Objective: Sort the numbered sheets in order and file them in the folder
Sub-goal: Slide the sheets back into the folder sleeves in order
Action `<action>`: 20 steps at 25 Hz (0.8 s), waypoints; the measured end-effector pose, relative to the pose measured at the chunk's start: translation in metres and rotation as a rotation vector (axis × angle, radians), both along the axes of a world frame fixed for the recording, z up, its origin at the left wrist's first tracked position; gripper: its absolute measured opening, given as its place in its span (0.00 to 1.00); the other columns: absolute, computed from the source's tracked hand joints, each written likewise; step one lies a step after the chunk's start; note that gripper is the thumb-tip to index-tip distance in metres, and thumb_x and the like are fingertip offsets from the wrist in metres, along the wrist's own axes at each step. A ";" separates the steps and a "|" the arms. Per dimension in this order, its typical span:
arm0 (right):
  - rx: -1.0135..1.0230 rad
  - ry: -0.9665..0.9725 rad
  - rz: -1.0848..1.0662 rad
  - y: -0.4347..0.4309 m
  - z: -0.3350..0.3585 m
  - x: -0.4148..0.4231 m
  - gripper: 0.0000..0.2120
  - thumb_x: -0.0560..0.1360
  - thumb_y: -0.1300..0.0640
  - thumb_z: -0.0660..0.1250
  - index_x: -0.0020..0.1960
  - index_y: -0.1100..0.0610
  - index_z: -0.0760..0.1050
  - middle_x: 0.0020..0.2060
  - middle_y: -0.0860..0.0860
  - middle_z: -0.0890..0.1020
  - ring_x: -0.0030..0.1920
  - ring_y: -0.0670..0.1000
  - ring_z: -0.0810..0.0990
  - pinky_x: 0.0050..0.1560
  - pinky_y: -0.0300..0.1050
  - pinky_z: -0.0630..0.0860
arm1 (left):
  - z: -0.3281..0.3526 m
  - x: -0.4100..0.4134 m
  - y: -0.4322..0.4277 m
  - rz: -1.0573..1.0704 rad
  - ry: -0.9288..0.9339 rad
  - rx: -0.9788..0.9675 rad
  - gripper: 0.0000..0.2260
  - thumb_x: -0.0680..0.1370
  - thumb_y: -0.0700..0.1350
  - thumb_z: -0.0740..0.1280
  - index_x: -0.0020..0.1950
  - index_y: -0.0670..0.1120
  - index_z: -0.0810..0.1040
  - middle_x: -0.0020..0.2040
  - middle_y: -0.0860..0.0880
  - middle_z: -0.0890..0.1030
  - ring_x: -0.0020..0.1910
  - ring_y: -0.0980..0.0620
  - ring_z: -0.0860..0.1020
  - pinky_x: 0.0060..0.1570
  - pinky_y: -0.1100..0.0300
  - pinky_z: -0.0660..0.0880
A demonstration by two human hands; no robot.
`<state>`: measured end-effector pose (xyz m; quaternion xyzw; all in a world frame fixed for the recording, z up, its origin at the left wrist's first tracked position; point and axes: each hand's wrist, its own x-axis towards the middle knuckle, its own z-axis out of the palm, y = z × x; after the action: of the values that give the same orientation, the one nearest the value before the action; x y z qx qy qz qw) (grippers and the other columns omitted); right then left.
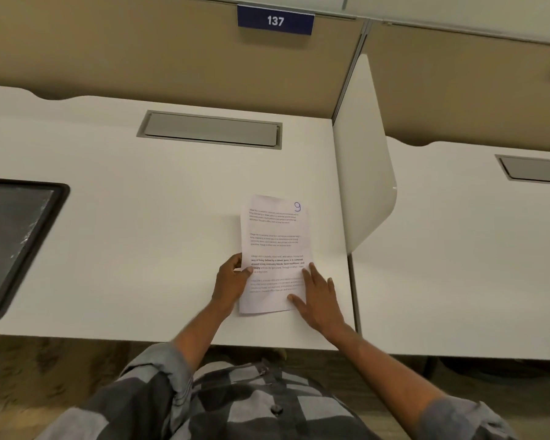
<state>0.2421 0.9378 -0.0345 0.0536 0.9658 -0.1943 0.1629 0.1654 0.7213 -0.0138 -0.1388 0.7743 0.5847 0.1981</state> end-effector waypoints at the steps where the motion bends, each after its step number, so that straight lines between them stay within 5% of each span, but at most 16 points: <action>1: -0.104 0.049 -0.069 -0.001 0.005 -0.004 0.37 0.83 0.42 0.60 0.83 0.57 0.49 0.83 0.54 0.49 0.82 0.55 0.51 0.80 0.54 0.47 | 0.005 0.003 -0.004 -0.012 0.013 0.029 0.15 0.83 0.41 0.66 0.69 0.48 0.75 0.62 0.50 0.80 0.54 0.52 0.80 0.52 0.58 0.80; 6: -0.489 0.111 -0.352 -0.011 0.017 -0.026 0.38 0.83 0.47 0.63 0.83 0.57 0.47 0.81 0.53 0.57 0.78 0.55 0.62 0.78 0.51 0.59 | 0.005 0.014 -0.034 0.025 0.024 0.221 0.13 0.82 0.42 0.68 0.66 0.50 0.78 0.60 0.52 0.84 0.58 0.50 0.83 0.60 0.50 0.80; 10: -0.806 -0.030 -0.531 -0.030 0.030 -0.034 0.30 0.81 0.52 0.68 0.79 0.52 0.60 0.62 0.50 0.80 0.61 0.51 0.79 0.59 0.45 0.75 | 0.006 0.024 -0.071 0.044 0.008 0.286 0.12 0.81 0.41 0.69 0.64 0.50 0.78 0.60 0.52 0.84 0.58 0.50 0.83 0.60 0.50 0.80; 14: -0.878 -0.043 -0.487 -0.058 0.028 -0.031 0.15 0.79 0.56 0.72 0.65 0.52 0.77 0.53 0.53 0.84 0.57 0.55 0.83 0.57 0.49 0.82 | 0.003 0.032 -0.125 0.118 0.000 0.269 0.13 0.80 0.40 0.70 0.65 0.47 0.79 0.59 0.50 0.84 0.57 0.50 0.83 0.60 0.50 0.80; 20: -0.903 -0.033 -0.457 -0.151 0.038 -0.021 0.11 0.79 0.57 0.71 0.61 0.58 0.81 0.54 0.52 0.86 0.56 0.55 0.85 0.56 0.50 0.83 | 0.014 0.045 -0.236 0.116 -0.004 0.196 0.15 0.80 0.42 0.71 0.66 0.48 0.78 0.59 0.50 0.83 0.56 0.51 0.82 0.54 0.55 0.81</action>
<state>0.2207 0.7864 0.0039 0.1909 0.7465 -0.6223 0.1384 0.2108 0.4856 0.0004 -0.1645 0.7036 0.6680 0.1780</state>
